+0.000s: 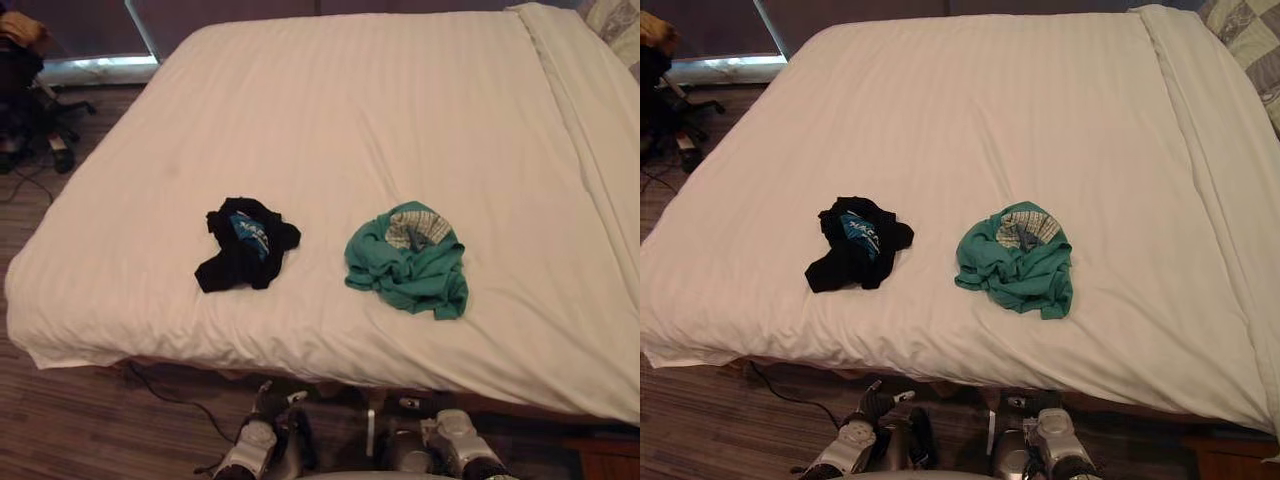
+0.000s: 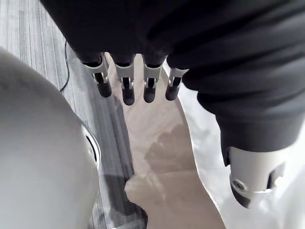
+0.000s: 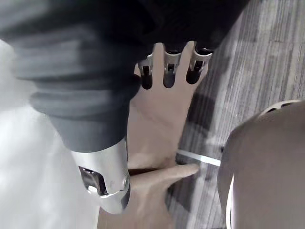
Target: Tidy the bed and pick cloth on bed and put in laundry
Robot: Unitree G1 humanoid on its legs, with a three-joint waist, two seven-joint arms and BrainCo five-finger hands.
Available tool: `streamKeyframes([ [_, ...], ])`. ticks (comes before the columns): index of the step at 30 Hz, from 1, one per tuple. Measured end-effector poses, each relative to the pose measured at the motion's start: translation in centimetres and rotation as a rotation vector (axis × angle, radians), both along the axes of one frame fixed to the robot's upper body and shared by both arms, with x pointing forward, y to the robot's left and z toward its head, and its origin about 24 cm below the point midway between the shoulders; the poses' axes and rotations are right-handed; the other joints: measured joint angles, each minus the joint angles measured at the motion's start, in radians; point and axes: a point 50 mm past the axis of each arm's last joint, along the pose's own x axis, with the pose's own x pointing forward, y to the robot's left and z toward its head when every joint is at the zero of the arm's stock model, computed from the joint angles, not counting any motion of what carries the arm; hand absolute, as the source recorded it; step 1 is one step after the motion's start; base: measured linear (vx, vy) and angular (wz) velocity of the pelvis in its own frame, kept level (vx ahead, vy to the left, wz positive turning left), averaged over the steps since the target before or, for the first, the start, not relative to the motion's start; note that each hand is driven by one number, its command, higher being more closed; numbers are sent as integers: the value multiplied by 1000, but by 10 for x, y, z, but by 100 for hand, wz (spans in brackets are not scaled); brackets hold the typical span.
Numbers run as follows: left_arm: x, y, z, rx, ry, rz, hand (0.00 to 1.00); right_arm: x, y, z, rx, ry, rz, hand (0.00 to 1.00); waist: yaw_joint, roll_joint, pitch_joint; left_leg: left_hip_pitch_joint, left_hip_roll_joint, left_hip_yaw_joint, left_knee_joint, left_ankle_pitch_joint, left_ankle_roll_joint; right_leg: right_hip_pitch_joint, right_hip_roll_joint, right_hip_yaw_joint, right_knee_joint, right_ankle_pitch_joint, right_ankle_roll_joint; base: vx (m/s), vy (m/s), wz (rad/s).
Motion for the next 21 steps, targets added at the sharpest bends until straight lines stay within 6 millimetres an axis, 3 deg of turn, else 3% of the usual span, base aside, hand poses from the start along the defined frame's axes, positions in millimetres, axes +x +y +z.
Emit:
streamKeyframes([
  [3, 7, -4, 3, 14, -18, -45, 0, 0, -4, 0, -11, 5, 19, 0, -5, 7, -11, 19, 34, -65, -143, 13, -19, -51, -41, 10, 1, 27, 45, 25, 241, 11],
  [4, 8, -5, 3, 18, -21, -55, 0, 1, -4, 1, -10, 4, 24, 0, -5, 8, -12, 30, 36, -82, -187, 27, -38, -60, -49, 10, 2, 33, 55, 13, 367, 19],
  [6, 10, -12, 3, 29, -15, -110, 0, -1, -7, 0, -17, 12, 26, 0, -10, 36, -29, 97, 44, -110, -334, 125, -114, -68, -69, 6, -11, 43, 107, 47, 411, 25],
  [7, 11, -13, 3, 37, -16, -128, 0, -2, -6, 0, -15, 12, 25, 0, -13, 33, -30, 103, 33, -110, -357, 111, -132, -62, -73, 4, -24, 54, 125, 57, 417, 43],
  [9, 14, -11, 5, 91, -22, -225, 0, -5, 5, -3, 19, 17, 11, 0, -20, -16, -51, 104, -49, -122, -425, 109, -133, -43, -139, 1, -96, 98, 181, 29, 393, 48],
  [11, 13, -2, 4, 126, -11, -252, 0, -5, 16, -4, 52, 14, 5, 0, -18, -43, -58, 112, -93, -104, -429, 109, -131, -42, -178, 20, -113, 125, 195, -23, 260, 2],
  [13, 11, 6, 3, 145, -2, -250, 0, -3, 25, -3, 75, 8, 15, 0, 0, -40, -55, 131, -98, -53, -431, 98, -113, -54, -188, 19, -112, 163, 177, -67, 163, -47],
  [14, 11, 12, 4, 157, -2, -240, 0, 0, 33, -3, 88, 3, 34, 0, 6, -40, -56, 132, -91, -21, -436, 98, -113, -69, -190, -34, -104, 179, 151, -96, 53, -57],
  [16, 10, 18, 3, 165, 7, -221, 0, 1, 39, -2, 96, 2, 65, 0, 0, -40, -55, 131, -78, 3, -450, 103, -105, -82, -188, -107, -107, 186, 142, -148, 14, -46],
  [21, -3, 14, -4, 134, 48, -191, 0, -6, 18, -5, 68, 26, 18, 0, -1, -22, -56, 191, -47, 47, -513, 129, -109, -39, -123, -91, -222, 235, 160, -85, -20, -30],
])
